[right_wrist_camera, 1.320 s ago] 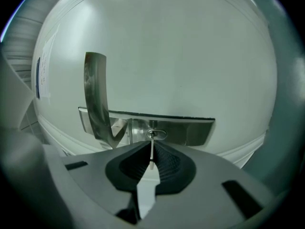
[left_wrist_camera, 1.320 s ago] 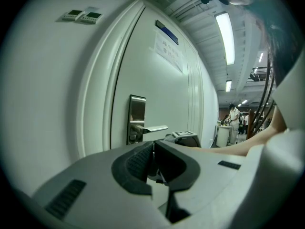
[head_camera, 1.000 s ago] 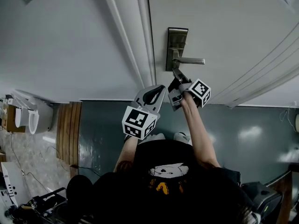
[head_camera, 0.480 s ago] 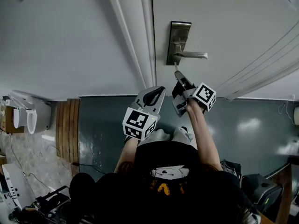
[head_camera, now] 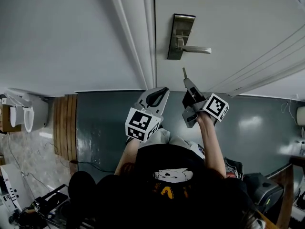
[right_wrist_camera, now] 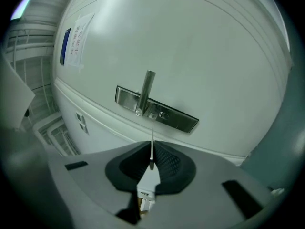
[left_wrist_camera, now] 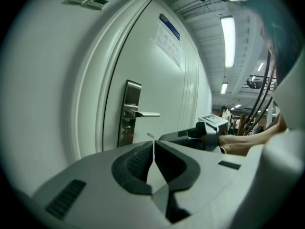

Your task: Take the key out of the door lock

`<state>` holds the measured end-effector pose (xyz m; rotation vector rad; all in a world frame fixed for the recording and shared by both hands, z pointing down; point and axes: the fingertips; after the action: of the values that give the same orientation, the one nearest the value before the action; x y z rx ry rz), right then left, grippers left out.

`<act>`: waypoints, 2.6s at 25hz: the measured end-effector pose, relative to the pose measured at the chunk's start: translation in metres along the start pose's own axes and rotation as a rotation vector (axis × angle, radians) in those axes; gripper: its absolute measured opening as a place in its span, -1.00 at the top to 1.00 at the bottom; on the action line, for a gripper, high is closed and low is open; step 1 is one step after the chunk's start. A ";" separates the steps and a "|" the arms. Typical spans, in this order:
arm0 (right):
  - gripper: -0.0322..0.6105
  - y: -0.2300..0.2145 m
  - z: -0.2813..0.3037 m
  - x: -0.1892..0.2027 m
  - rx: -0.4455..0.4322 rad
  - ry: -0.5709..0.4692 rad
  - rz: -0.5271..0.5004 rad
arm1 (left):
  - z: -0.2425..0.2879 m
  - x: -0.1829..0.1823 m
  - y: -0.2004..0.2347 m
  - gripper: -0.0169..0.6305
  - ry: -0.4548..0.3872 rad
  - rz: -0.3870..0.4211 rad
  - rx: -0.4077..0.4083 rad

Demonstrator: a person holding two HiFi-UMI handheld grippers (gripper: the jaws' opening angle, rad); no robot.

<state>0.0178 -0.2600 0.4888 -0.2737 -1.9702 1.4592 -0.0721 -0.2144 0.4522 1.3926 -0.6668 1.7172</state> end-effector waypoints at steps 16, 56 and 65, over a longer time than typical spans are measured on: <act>0.83 0.012 -0.131 0.023 0.066 0.050 -0.041 | -0.029 0.028 -0.069 0.90 0.067 0.025 0.020; 0.83 0.101 -0.268 0.098 -0.010 0.124 -0.214 | -0.153 0.065 -0.180 0.90 0.043 0.043 0.032; 0.83 0.096 -0.284 0.088 0.019 0.101 -0.214 | -0.160 0.068 -0.184 0.90 0.055 0.046 0.030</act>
<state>0.1054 0.0398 0.4801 -0.1216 -1.8425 1.3006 -0.0075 0.0306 0.4613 1.3546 -0.6496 1.8024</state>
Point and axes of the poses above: the fingertips, and each gripper's own axes: z forward along the fingers, y to its left, x out of its underside, and after that the axes turned 15 degrees about -x, right-handed
